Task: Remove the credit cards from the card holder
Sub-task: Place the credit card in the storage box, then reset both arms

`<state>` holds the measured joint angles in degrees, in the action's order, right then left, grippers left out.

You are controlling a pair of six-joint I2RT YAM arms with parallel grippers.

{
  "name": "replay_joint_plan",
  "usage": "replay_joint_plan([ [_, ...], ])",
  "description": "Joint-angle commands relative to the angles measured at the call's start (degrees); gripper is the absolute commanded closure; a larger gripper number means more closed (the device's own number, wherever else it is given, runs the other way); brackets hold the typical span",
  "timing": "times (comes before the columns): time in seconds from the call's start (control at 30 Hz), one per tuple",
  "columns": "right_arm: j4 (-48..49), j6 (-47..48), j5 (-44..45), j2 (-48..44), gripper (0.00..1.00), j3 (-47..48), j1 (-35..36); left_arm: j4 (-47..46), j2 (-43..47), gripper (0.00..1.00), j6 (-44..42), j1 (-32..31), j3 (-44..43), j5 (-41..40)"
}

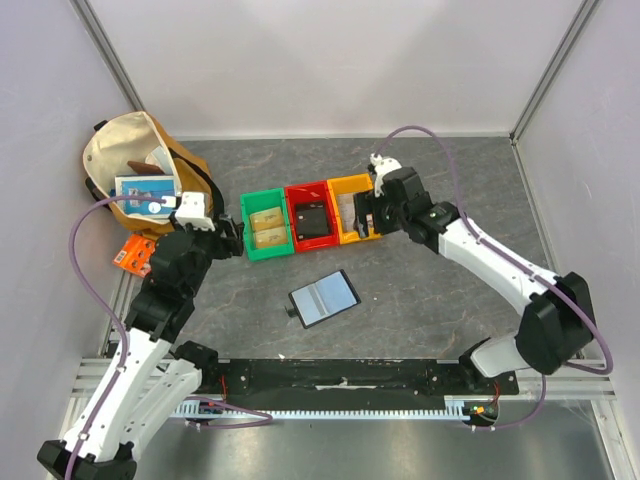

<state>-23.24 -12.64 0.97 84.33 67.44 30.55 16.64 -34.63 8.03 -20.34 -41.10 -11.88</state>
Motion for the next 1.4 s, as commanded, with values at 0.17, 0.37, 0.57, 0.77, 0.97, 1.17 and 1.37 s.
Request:
replay_joint_plan([
  [0.17, 3.2, 0.3, 4.5, -7.2, 0.02, -9.2, 15.0, 10.1, -7.2, 0.22, 10.5, 0.2, -2.3, 14.1],
  [0.37, 6.7, -1.5, 6.3, -4.4, 0.02, -13.7, 22.2, 12.0, -10.3, 0.22, 19.6, -2.2, 4.2, 26.8],
  [0.57, 10.5, -3.0, 7.7, -0.8, 0.02, -16.0, 26.8, 8.2, -8.7, 0.22, 27.9, -12.9, 12.1, 21.6],
  [0.77, 13.2, -5.3, 14.7, -2.7, 0.02, -20.9, 26.5, 7.8, -2.6, 0.22, 32.4, -17.5, 15.4, 12.8],
  [0.97, 13.0, -8.1, 13.9, -11.8, 0.02, -28.1, 14.7, 12.1, 3.6, 0.20, 32.7, -17.5, 13.3, 1.6],
  [1.17, 7.6, -8.8, 16.9, -30.0, 0.02, -32.4, -2.6, 22.8, 10.6, 0.15, 31.4, -17.4, 6.0, -12.4],
  [1.37, 0.1, -7.2, 27.7, -47.7, 0.02, -28.7, -6.4, 28.0, 22.7, 0.12, 26.3, -17.3, -2.0, -27.3],
])
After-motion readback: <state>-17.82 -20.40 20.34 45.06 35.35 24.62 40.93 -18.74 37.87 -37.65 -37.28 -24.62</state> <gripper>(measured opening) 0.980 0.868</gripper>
